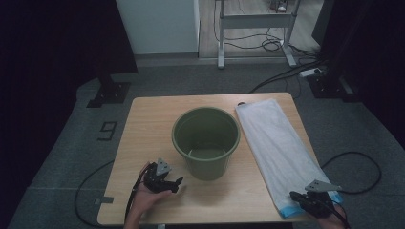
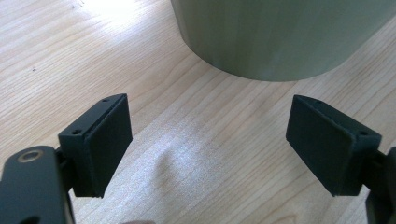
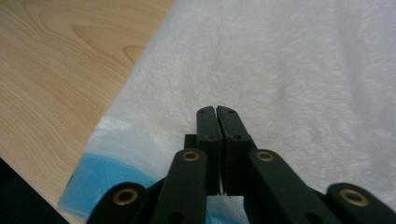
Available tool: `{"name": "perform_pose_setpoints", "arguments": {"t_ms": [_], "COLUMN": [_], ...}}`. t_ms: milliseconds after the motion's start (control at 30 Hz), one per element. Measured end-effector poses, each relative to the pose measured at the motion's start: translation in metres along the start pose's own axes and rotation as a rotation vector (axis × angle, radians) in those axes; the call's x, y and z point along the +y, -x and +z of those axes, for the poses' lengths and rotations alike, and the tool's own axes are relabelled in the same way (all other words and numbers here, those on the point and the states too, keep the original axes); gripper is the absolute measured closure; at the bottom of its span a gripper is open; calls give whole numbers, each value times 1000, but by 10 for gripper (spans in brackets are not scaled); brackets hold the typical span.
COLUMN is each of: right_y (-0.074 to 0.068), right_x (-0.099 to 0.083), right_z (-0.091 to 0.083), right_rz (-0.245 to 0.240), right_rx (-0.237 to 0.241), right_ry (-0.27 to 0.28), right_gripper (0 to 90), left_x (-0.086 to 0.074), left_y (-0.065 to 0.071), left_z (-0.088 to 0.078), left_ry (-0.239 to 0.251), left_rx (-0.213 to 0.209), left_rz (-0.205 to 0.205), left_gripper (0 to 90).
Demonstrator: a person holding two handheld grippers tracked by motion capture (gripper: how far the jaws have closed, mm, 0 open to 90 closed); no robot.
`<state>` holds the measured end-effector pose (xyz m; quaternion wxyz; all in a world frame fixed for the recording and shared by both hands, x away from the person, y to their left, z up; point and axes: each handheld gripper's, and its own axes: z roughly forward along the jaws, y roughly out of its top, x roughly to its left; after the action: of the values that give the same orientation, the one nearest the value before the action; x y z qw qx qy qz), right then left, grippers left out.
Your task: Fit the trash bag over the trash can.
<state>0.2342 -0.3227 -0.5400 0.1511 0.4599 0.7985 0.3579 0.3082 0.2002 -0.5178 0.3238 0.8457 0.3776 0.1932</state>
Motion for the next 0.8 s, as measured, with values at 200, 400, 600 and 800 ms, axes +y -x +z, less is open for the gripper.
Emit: {"name": "perform_pose_setpoints", "arguments": {"t_ms": [200,400,600,800], "right_y": [-25,-50,-53,-36], "right_x": [20,22,16,8], "right_z": [-3,23,22,8], "right_rz": [10,-12,-54,-57], "right_rx": [36,28,-57,-75], "right_ry": [78,-18,-60,-88], "right_gripper": [484,450,776,889], "left_x": [0,0,0,0], "left_y": [-1,0,0,1], "left_z": [0,0,1,2], "left_ry": [2,3,-1,-6], "left_rx": [2,-4,-6,-9], "left_rz": [-4,2,1,4], "left_gripper": [143,143,143,143]}}
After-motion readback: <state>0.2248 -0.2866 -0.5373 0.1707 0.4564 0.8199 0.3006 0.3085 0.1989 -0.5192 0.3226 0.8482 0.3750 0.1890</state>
